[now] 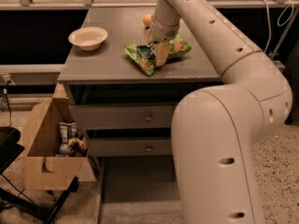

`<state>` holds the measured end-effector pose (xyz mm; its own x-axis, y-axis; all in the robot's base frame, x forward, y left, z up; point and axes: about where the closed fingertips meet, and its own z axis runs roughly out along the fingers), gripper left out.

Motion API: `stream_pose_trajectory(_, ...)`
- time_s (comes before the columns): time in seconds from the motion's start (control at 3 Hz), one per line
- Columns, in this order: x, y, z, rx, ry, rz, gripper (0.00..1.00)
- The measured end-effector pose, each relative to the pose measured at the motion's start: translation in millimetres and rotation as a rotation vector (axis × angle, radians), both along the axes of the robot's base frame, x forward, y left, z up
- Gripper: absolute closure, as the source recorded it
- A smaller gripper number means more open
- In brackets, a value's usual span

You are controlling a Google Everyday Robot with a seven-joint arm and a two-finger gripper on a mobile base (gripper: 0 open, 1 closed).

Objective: Place green rice chip bag into bottom drawer

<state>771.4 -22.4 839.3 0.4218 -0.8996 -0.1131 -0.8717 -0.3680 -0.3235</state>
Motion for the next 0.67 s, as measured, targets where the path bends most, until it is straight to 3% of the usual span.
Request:
stream_pose_trajectory(0.33, 0.0, 0.0, 0.9, 0.000, 0.000, 0.000, 1.00)
stream_pose_trajectory(0.67, 0.0, 0.0, 1.1, 0.000, 0.000, 0.000, 1.00)
